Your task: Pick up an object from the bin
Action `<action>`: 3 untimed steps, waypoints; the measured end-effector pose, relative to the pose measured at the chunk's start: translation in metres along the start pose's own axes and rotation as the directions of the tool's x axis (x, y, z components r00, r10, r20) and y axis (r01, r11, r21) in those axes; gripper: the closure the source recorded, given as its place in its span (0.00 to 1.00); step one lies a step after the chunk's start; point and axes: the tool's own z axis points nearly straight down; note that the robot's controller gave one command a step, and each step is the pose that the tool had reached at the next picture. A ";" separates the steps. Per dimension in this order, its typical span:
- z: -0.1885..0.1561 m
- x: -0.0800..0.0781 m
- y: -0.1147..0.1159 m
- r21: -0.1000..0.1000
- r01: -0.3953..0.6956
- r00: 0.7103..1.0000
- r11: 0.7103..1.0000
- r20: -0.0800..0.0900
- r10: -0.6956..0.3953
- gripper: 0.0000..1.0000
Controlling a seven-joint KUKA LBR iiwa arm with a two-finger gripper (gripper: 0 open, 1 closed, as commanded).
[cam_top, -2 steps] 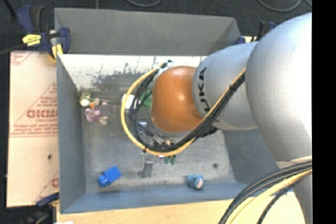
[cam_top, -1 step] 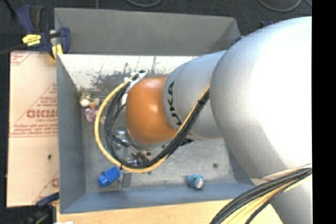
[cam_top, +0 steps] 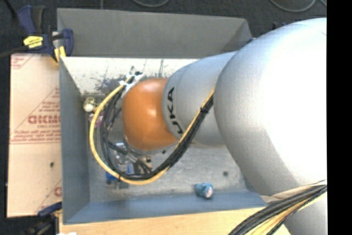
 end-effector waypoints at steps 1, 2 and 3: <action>-0.003 0.001 -0.010 0.001 0.010 1.000 1.000 0.000 -0.010 1.00; -0.104 0.004 0.001 -0.001 -0.009 1.000 1.000 0.002 0.009 1.00; -0.104 0.004 0.001 -0.001 -0.009 1.000 1.000 0.002 0.009 1.00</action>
Offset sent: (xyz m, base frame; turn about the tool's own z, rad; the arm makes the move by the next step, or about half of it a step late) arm -0.0052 0.0014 0.1040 0.0124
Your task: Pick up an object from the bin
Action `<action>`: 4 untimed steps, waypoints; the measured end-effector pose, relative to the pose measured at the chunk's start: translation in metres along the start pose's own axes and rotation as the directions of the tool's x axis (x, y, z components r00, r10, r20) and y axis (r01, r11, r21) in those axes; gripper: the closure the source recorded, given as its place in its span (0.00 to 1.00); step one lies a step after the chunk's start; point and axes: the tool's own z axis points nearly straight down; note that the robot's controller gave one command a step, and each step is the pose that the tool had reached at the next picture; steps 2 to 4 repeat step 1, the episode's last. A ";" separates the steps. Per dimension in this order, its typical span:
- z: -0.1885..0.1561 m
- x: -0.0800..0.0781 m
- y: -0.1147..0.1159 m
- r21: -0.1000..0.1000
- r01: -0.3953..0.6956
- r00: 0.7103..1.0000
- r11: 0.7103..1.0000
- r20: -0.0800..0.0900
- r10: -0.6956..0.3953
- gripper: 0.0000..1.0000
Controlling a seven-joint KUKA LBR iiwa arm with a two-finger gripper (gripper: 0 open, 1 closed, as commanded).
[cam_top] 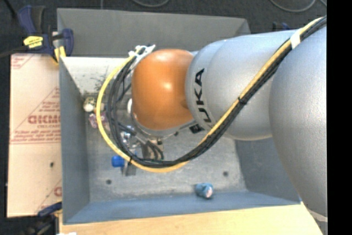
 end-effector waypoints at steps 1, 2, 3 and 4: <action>-0.031 -0.001 0.006 0.001 -0.007 1.000 1.000 -0.002 0.007 1.00; -0.031 -0.001 0.006 0.001 -0.007 1.000 1.000 -0.002 0.007 1.00; -0.031 -0.001 0.006 0.001 -0.007 1.000 1.000 -0.002 0.007 1.00; -0.031 -0.001 0.006 0.001 -0.007 1.000 1.000 -0.002 0.007 1.00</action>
Offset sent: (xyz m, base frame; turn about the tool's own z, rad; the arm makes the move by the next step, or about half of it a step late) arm 0.0072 0.0054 0.0876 -0.0302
